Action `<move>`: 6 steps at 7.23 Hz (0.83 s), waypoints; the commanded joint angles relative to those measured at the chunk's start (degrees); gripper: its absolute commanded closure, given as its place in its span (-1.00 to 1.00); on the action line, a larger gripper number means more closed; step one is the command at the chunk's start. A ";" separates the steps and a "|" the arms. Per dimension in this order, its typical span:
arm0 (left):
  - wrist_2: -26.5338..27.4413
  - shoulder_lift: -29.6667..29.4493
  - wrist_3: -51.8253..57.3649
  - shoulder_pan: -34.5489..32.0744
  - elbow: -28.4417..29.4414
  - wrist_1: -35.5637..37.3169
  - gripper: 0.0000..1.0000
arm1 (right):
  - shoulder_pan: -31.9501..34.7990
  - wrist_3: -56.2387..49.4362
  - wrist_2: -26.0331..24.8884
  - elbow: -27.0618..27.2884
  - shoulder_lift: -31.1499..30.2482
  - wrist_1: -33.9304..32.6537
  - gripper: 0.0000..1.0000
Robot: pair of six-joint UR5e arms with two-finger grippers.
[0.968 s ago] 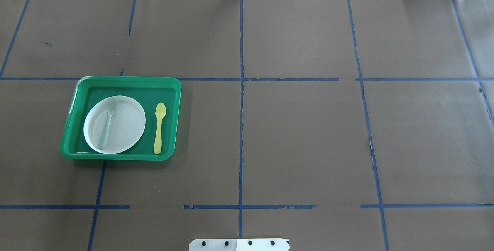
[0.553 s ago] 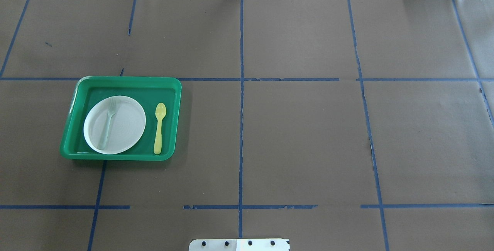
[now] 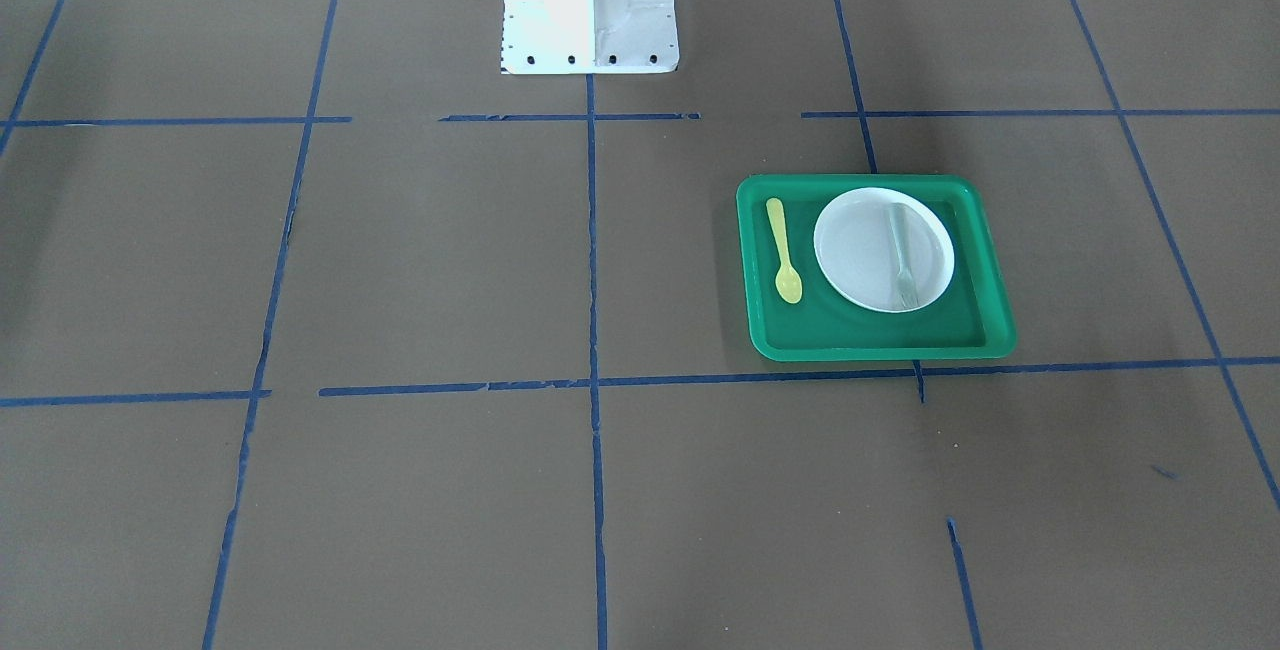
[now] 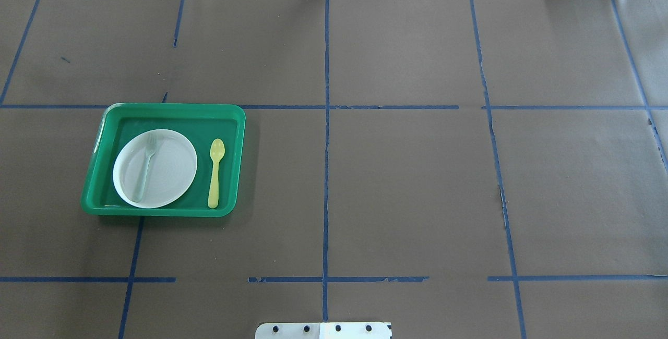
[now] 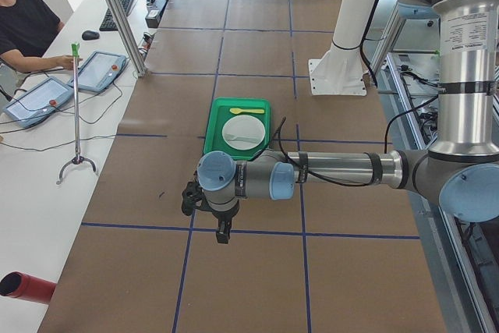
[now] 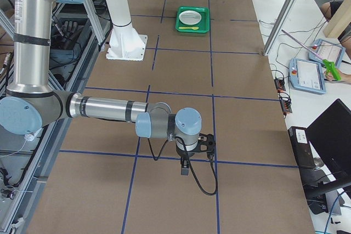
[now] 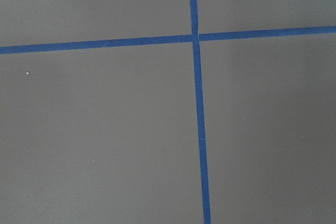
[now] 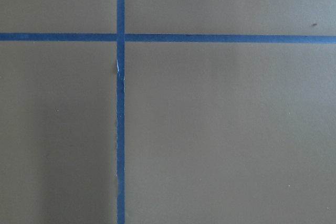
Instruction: Place spoon
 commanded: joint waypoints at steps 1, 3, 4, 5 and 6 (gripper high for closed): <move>0.04 -0.11 -0.01 0.00 -0.03 0.01 -1.00 | 0.00 -0.05 0.00 0.00 0.00 0.00 -1.00; -0.04 -0.11 -0.01 0.00 -0.12 -0.08 -1.00 | 0.00 -0.05 0.00 0.00 0.00 0.00 -1.00; -0.04 -0.11 -0.01 0.00 -0.21 -0.08 -1.00 | 0.00 0.04 0.00 0.00 0.00 0.00 -1.00; -0.04 -0.11 -0.01 -0.09 -0.56 -0.08 -1.00 | 0.00 -0.05 0.00 0.00 0.00 0.00 -1.00; -0.04 -0.20 0.08 -0.09 -0.65 -0.08 -1.00 | 0.00 0.04 0.00 0.00 0.00 0.00 -1.00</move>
